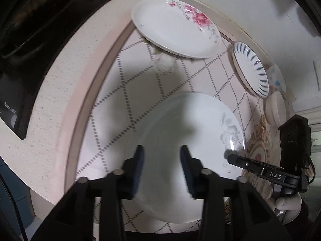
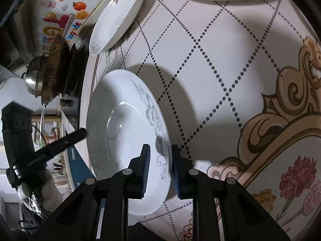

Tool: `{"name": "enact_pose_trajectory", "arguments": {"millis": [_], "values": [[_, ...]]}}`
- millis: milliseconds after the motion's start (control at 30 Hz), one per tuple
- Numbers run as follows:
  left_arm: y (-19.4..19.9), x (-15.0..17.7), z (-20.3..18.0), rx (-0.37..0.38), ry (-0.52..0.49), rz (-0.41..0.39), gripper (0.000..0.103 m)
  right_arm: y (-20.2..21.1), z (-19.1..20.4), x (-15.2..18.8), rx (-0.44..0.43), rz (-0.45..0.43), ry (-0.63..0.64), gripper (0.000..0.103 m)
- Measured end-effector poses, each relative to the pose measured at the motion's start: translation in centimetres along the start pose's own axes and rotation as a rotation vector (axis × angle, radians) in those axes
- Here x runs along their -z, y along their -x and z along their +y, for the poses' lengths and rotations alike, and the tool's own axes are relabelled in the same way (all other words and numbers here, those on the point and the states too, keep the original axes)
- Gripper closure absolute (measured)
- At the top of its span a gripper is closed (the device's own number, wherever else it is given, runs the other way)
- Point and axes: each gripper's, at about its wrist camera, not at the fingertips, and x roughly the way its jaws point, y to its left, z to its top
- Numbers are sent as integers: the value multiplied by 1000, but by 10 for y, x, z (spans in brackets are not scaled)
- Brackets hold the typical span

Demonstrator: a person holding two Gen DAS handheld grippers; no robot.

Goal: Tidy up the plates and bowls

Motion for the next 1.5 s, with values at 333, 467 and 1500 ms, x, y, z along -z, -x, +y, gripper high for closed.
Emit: {"name": "enact_pose_trajectory", "arguments": {"millis": [333,467,1500], "values": [[-36,-4,19,2,46,81,63,1,-1,2,17,2,-16,78],[-35,-4,18,-41,26,60,76,1,3,4,35,-20,7,79],[-73,27,-128,8,-208,90,79,119,-119,47,126,-181,-149,80]]}}
